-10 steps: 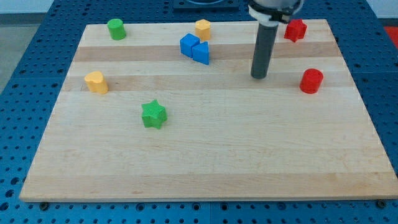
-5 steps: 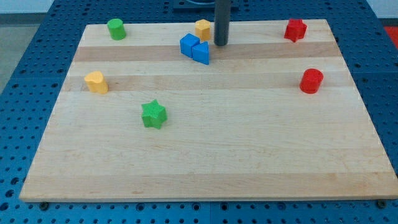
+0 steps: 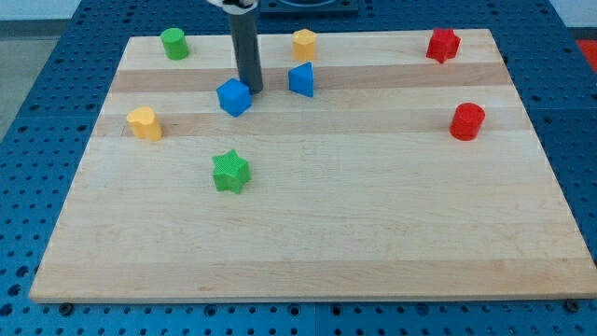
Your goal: Push the blue cube to the bottom left corner of the board
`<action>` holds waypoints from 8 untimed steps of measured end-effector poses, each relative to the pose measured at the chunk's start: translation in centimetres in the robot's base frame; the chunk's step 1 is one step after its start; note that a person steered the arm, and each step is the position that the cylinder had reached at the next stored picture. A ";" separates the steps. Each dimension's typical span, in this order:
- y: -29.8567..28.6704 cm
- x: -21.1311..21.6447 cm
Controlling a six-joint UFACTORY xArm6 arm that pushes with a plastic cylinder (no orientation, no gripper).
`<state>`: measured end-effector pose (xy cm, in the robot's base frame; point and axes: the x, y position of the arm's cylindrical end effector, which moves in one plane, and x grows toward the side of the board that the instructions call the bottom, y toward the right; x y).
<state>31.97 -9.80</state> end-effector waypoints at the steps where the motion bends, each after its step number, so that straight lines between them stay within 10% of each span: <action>1: -2.7 0.0; 8: -5.2 14.3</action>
<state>46.29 -15.00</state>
